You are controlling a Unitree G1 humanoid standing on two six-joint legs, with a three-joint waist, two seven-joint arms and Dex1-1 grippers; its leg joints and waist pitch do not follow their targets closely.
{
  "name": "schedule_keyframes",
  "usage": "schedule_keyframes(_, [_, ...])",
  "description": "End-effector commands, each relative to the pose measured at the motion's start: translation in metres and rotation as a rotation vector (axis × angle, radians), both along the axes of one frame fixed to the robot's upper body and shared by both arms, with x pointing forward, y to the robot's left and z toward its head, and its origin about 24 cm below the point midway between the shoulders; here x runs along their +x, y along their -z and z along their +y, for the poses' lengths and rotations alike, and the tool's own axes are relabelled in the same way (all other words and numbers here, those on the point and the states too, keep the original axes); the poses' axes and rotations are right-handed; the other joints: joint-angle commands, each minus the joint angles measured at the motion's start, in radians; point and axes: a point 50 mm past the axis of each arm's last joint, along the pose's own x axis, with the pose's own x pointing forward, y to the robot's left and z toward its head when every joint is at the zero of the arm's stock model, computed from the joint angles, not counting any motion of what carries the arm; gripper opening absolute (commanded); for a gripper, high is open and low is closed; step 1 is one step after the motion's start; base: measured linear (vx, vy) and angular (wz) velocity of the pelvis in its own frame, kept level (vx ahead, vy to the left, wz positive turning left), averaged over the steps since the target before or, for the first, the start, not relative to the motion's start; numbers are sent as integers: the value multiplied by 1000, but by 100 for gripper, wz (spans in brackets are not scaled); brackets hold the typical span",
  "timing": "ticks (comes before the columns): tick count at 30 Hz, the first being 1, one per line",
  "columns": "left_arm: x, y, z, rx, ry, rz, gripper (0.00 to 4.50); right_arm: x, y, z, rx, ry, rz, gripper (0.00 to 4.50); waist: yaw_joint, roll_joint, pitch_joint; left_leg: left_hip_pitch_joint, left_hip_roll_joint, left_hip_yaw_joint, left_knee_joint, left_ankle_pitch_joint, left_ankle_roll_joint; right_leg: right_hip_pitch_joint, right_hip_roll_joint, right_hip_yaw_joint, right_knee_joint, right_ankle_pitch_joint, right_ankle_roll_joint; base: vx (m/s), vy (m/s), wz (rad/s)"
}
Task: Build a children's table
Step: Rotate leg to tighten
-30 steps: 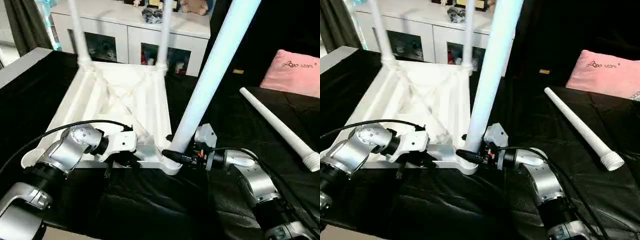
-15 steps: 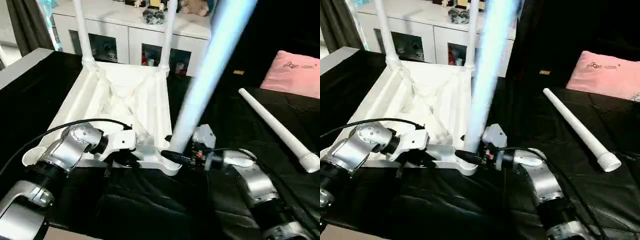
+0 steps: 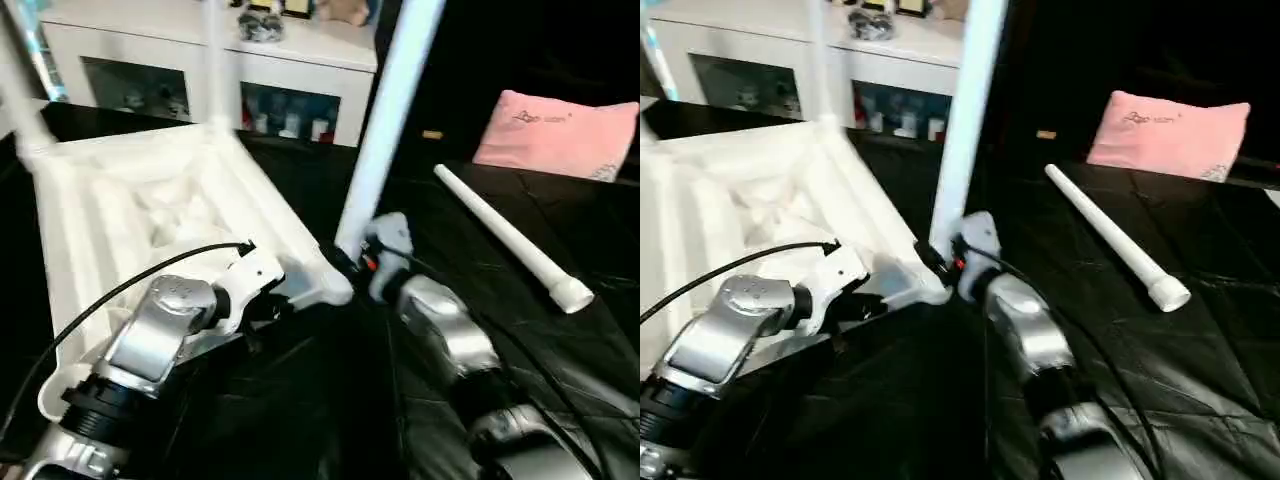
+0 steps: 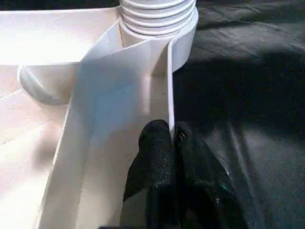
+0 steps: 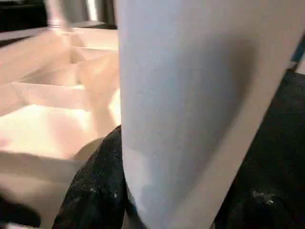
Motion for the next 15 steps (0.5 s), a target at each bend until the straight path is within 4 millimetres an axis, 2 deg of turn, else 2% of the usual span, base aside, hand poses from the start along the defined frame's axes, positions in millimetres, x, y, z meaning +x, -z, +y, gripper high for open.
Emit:
schedule_keyframes(1, [-6,-21,-25,-82,96,-50,0,-16,56,-23,-151,133,264,193,5,27,-26,-7,21,-9,-78,-418,-33,12,-72,47,-98,-376,-122,0,0,0])
schedule_keyframes(8, [-6,-19,-26,-34,63,-42,0,-15,55,-17,-125,163,271,193,-1,28,-32,-12,20,-4,-73,-360,-25,14,-66,48,-90,-266,-140,0,0,0])
schedule_keyframes(15, [-6,-18,-25,-17,43,-31,0,-17,56,-14,-130,146,253,193,-2,32,-29,-8,21,-6,-75,-408,-35,9,-66,47,-96,-322,-129,0,0,0])
